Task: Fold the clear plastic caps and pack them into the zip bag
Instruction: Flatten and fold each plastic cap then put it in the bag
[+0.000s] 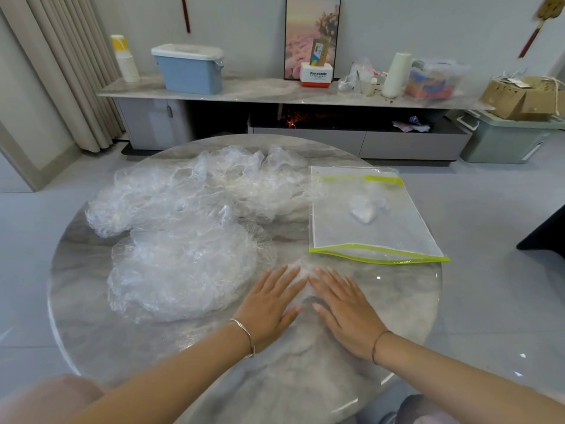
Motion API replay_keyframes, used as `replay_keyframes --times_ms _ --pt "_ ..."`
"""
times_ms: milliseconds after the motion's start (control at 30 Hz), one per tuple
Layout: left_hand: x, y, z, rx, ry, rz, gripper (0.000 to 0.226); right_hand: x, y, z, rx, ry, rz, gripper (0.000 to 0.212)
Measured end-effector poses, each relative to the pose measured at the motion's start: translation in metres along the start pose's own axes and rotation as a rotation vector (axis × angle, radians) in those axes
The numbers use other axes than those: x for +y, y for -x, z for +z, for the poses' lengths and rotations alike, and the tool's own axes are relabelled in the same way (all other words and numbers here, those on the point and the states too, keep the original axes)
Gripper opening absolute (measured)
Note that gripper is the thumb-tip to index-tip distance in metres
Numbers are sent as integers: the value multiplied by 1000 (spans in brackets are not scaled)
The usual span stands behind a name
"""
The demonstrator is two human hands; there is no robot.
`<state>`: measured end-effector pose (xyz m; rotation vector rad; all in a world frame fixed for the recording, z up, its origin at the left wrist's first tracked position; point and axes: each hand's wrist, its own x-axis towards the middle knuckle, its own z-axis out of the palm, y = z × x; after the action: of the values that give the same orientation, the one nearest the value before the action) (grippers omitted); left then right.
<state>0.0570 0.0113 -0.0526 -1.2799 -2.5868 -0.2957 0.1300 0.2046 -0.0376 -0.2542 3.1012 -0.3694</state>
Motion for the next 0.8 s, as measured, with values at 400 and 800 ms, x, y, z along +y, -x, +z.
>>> replay_keyframes --times_ms 400,800 --pt "-1 5 17 -352 166 -52 86 7 3 14 -199 -23 44 79" --pt "-7 0 -26 -355 158 -139 92 1 10 -12 38 -71 -331 53"
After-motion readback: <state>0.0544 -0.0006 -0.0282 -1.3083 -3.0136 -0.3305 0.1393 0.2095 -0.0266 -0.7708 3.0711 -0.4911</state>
